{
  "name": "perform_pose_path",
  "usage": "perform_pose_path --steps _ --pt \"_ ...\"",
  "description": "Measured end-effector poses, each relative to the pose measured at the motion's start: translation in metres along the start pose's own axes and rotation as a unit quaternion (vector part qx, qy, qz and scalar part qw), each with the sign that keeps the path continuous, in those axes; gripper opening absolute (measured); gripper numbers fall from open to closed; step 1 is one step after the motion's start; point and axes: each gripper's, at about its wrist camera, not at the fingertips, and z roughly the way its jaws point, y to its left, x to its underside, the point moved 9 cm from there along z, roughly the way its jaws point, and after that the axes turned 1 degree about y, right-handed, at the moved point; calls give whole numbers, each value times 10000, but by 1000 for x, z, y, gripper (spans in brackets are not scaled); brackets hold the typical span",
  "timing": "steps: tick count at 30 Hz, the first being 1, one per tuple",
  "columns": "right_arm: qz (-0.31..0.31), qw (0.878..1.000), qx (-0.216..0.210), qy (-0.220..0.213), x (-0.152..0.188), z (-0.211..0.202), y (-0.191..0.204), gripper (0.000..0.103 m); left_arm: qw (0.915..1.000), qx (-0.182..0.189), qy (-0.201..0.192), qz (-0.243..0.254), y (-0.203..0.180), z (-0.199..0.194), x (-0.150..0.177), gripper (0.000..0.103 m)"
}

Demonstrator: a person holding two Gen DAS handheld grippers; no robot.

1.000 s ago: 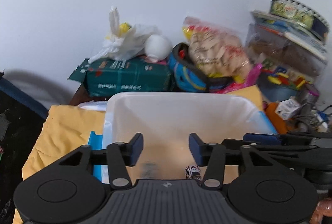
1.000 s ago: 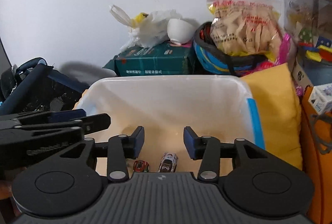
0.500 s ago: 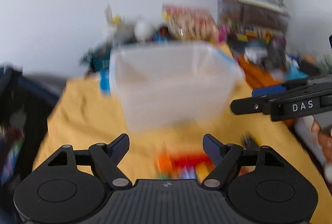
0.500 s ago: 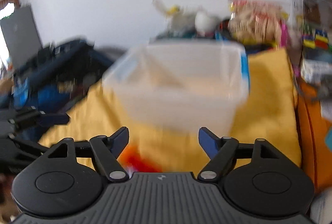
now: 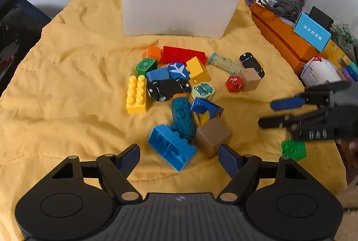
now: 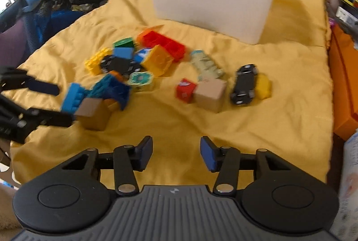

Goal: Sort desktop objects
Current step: 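Grasp a brown wooden cube with the right tool while the left grasps another wooden cube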

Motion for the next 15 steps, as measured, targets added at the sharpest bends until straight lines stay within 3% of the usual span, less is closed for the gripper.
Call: perform_pose_path --steps 3,4,7,10,15 --pt "-115 9998 67 130 9 5 10 51 9999 104 -10 72 -4 7 -3 68" --pt "-165 9997 119 111 10 5 12 51 9999 124 0 99 -5 9 -3 57" --pt "-246 9993 258 61 11 0 10 51 9994 187 147 240 -8 15 1 41" --pt "-43 9989 459 48 12 -4 -3 51 9993 294 119 177 -3 10 3 36" --pt "421 9974 580 -96 10 -11 -26 51 9937 564 88 -964 35 2 13 37"
